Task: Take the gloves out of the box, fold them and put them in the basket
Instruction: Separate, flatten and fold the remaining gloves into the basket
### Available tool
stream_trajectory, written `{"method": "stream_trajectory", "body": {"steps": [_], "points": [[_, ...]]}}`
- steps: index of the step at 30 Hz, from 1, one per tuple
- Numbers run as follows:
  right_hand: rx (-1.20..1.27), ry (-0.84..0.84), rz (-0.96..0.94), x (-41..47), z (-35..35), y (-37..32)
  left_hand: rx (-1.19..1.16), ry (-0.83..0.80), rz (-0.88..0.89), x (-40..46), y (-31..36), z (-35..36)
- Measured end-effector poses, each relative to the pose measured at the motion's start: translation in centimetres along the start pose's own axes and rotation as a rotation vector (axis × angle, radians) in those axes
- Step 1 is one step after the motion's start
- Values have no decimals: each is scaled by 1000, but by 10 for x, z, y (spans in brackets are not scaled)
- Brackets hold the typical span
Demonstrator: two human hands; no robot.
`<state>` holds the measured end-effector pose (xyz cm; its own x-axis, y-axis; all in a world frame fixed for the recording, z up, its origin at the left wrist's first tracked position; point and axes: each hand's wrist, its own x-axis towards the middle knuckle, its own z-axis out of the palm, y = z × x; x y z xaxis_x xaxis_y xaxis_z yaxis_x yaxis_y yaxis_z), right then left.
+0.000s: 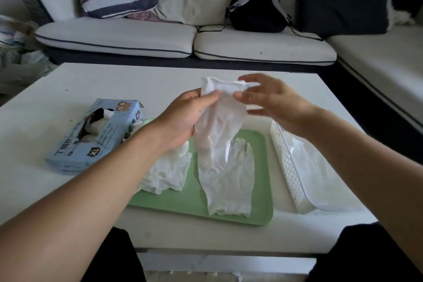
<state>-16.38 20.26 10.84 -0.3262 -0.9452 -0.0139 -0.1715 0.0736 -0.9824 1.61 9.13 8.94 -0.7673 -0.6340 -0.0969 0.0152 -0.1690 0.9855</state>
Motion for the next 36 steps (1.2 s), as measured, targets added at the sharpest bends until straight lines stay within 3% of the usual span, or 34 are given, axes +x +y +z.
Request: {"method": "stream_trajectory", "body": {"steps": [2,3,9,17,21,23,25,28,30,33,36], "points": [[89,-210,117,-4,3,8,-36,-135,-74,-6,1,2],[102,-235,130,-5,5,11,-32,-152,-82,-6,1,2],[173,-170,147,-3,-2,1,202,62,44,-3,0,-4],[276,-396,327,-20,-6,7,260,-278,-120,-18,2,-11],[245,-381,461,-21,-2,22,396,-358,-204,-11,-6,-8],[192,-326,478,-17,0,33,489,-320,-235,-3,-15,-8],[104,-200,425,-10,2,40,562,-184,-167,9,-26,-6],[58,82,165,2,-1,36,533,34,146,24,-29,2],[32,180,-49,8,-8,25,473,71,351,30,-24,3],[-65,178,-204,9,-15,19,493,44,502,29,-20,-2],[-322,46,-133,3,-11,32,662,-64,435,23,-29,-10]]}}
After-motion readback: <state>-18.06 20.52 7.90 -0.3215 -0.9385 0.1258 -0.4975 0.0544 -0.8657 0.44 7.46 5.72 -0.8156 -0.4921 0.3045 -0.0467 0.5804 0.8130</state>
